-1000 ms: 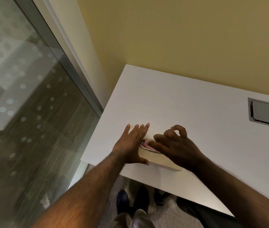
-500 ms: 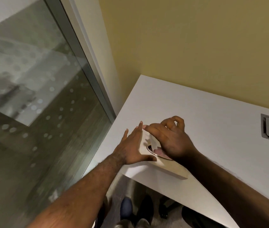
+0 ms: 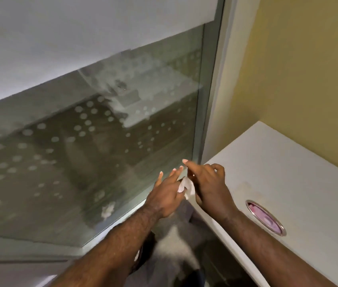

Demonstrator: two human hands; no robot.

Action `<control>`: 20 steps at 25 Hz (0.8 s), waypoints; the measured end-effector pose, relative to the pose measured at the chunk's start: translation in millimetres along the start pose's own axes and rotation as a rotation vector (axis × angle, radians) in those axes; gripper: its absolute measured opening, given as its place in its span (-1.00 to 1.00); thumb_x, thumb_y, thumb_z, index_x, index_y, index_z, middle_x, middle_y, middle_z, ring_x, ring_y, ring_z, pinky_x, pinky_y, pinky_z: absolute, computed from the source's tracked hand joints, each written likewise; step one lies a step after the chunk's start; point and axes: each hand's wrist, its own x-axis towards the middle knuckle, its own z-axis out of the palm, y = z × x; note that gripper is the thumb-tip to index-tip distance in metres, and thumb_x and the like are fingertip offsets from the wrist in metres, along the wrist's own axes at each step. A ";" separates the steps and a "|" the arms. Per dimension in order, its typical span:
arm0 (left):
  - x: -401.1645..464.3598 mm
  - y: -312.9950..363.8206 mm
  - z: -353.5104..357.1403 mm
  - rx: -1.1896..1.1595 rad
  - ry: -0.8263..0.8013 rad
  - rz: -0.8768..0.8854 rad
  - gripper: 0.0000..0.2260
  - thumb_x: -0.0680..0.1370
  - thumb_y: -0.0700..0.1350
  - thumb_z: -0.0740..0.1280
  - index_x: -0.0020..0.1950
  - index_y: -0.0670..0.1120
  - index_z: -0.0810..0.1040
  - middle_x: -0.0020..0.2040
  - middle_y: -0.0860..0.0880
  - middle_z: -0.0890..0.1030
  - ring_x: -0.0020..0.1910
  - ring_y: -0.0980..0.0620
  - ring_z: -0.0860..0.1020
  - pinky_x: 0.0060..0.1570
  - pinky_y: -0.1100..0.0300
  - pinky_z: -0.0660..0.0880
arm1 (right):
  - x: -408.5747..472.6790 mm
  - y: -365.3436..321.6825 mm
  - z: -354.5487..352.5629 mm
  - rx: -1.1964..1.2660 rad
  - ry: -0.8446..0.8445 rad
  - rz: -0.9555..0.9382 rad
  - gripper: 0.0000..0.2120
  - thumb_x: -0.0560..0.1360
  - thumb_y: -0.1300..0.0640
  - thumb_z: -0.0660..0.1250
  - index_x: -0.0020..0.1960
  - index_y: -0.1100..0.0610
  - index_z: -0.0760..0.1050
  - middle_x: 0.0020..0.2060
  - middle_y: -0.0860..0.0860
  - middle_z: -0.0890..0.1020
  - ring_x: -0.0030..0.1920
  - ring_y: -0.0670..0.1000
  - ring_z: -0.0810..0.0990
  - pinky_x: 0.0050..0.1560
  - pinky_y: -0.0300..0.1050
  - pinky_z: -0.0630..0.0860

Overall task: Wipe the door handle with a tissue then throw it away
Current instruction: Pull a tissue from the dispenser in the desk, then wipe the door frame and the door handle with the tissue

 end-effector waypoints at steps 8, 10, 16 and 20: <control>-166.8 -83.1 -48.4 -0.081 0.036 -0.229 -0.53 0.68 -0.04 0.06 0.61 -0.02 0.19 0.66 0.02 0.03 0.62 0.04 0.02 0.54 -0.01 -0.16 | -50.7 -143.9 76.5 -0.055 -0.100 -0.247 -0.52 0.50 0.02 0.32 0.39 0.06 0.34 0.27 0.11 0.49 0.23 0.06 0.41 0.17 0.08 0.41; -207.3 -91.5 -51.7 -0.121 0.014 -0.214 -0.55 0.67 -0.07 0.06 0.59 -0.02 0.24 0.65 -0.01 0.06 0.62 0.07 0.02 0.55 -0.03 -0.13 | -71.3 -176.4 93.2 -0.126 -0.166 -0.316 -0.42 0.44 -0.01 0.44 0.40 0.07 0.37 0.30 0.11 0.50 0.24 0.09 0.43 0.16 0.10 0.42; -318.8 -101.1 -48.0 -0.195 0.030 -0.262 -0.63 0.68 -0.05 0.12 0.44 -0.13 0.44 0.63 -0.11 0.14 0.59 0.04 0.13 0.51 -0.07 0.15 | -105.4 -255.5 112.2 -0.054 -0.084 -0.449 -0.55 0.29 0.27 0.56 0.14 0.12 0.56 -0.02 0.06 0.64 -0.11 0.12 0.60 -0.01 0.02 0.30; -390.1 -101.0 -46.9 -0.244 0.110 -0.375 -0.58 0.60 0.15 0.26 0.38 -0.03 0.53 0.65 -0.02 0.09 0.56 0.02 0.24 0.49 0.00 0.21 | -126.2 -293.3 107.4 0.041 -0.098 -0.528 -0.67 0.28 0.30 0.54 0.03 0.17 0.62 -0.14 0.07 0.65 -0.21 0.13 0.62 -0.05 0.02 0.31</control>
